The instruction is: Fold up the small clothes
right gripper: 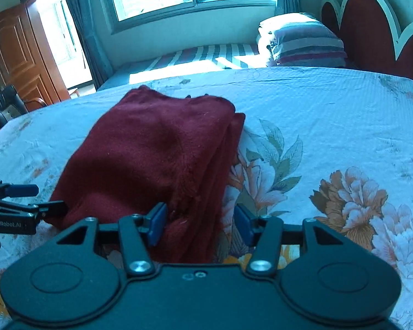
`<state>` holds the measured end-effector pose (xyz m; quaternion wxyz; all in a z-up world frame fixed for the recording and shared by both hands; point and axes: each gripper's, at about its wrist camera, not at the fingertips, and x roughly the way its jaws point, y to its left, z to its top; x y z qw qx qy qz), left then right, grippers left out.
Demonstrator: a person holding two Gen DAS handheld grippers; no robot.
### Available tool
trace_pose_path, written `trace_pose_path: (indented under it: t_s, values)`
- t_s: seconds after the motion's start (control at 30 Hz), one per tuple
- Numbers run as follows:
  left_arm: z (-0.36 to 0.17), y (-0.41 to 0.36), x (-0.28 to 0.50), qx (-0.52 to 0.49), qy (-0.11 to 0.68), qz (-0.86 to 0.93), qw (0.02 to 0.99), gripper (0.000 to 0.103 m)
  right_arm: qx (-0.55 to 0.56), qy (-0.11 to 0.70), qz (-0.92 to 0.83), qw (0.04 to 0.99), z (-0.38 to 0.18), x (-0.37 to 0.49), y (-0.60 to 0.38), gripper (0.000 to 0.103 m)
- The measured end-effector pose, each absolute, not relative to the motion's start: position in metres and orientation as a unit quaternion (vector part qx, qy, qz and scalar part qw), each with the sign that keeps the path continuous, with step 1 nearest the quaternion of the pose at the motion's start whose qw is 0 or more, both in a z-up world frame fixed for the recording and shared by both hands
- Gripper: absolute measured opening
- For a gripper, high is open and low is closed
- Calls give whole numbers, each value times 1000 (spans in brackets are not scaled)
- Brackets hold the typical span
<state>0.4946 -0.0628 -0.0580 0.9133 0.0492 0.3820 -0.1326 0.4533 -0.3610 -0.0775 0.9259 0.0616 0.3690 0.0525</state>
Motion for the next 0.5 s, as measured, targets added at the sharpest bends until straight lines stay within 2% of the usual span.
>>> trace_pose_path:
  t_s: [0.1, 0.17, 0.23, 0.27, 0.3, 0.4, 0.5]
  values:
    - [-54, -48, 499, 25, 372, -167, 913, 91, 68, 362, 61, 928, -68, 444, -367, 54]
    - [-51, -38, 518, -9, 381, -213, 900, 91, 103, 368, 81, 921, -64, 443, -375, 62]
    - [-52, -28, 542, -49, 390, -256, 883, 91, 164, 369, 87, 911, -62, 447, -391, 89]
    - [-56, -24, 559, -69, 405, -277, 868, 89, 191, 374, 88, 903, -63, 452, -399, 89]
    - [-63, -21, 575, -88, 422, -299, 852, 81, 211, 381, 93, 895, -65, 461, -407, 85]
    - [-83, -17, 611, -137, 459, -327, 814, 68, 271, 396, 93, 873, -79, 488, -431, 83]
    - [-93, -20, 631, -156, 476, -354, 790, 68, 338, 423, 133, 830, -105, 519, -452, 82]
